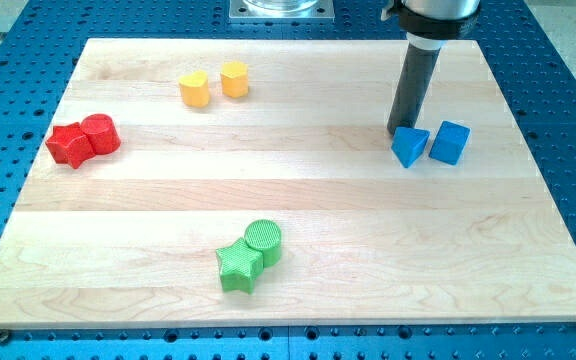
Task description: Place the blue blocks top right to the green blocks
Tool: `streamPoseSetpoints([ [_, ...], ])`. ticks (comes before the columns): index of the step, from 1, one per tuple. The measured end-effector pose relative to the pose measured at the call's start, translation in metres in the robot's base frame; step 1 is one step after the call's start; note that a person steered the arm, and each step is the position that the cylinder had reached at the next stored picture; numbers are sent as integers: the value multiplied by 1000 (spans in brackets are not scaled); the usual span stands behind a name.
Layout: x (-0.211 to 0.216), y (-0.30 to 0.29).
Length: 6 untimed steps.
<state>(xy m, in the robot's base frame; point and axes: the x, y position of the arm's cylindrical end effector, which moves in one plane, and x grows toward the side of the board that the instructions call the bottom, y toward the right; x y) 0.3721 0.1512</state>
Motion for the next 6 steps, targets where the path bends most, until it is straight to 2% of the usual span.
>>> streamPoseSetpoints([
  [1, -21, 86],
  [2, 12, 106],
  [3, 51, 60],
  [4, 57, 64],
  [5, 95, 85],
  [6, 85, 57],
])
